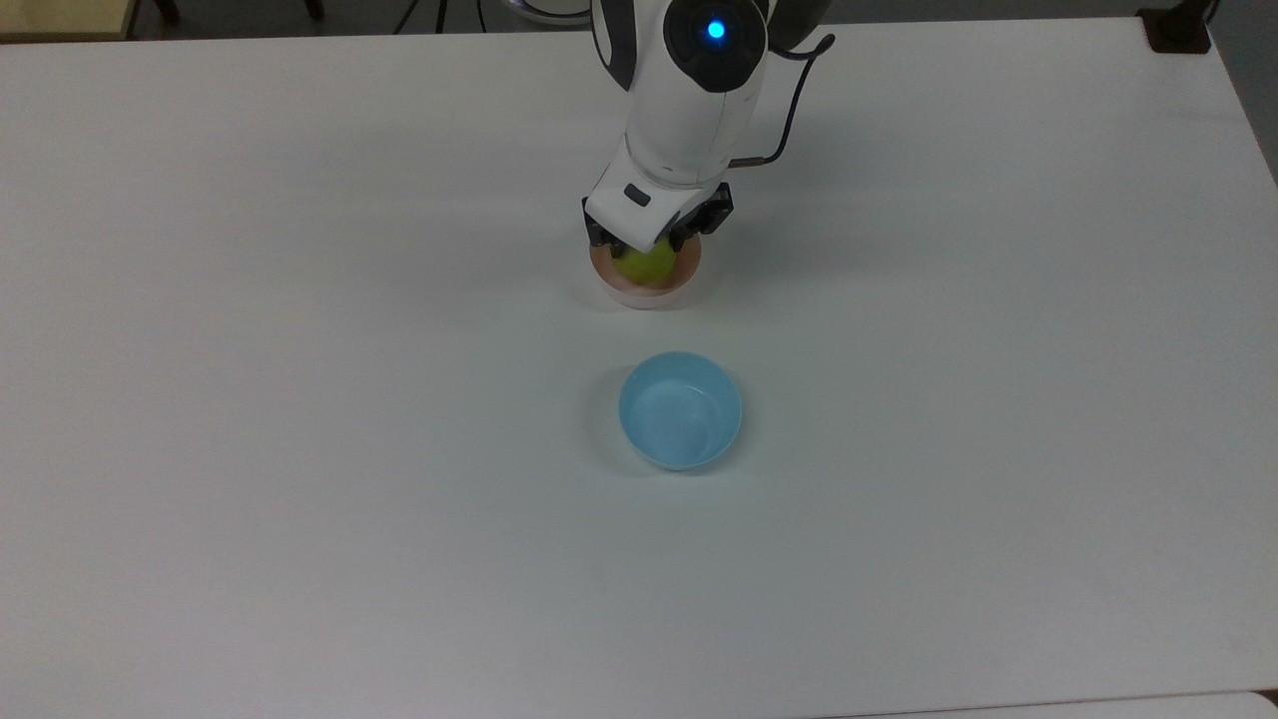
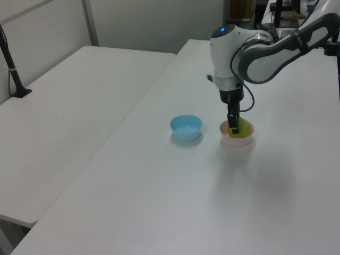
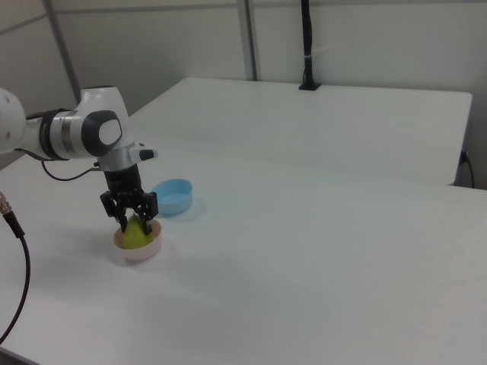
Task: Place the pear in the bowl
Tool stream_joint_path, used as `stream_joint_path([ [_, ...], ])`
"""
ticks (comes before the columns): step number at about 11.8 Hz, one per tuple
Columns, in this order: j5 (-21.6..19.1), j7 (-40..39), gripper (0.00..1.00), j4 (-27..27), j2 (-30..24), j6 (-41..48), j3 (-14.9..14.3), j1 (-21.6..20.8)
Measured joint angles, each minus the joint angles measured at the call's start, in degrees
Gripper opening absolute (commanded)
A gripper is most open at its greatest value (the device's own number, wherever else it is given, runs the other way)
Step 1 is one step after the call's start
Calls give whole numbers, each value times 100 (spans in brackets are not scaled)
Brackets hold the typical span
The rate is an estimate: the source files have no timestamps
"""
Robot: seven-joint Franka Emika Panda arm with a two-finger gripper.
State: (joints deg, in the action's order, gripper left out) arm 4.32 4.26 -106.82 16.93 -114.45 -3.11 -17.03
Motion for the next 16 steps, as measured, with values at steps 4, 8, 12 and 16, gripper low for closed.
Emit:
stream_joint_path([
  [4, 2, 2, 100, 24, -9, -8, -13, 10],
  [8, 6, 22, 100, 253, -523, 187, -134, 141],
  [12, 7, 22, 100, 841, -1176, 1311, -166, 701],
  [16, 7, 22, 100, 869, -1728, 1604, -168, 1045],
])
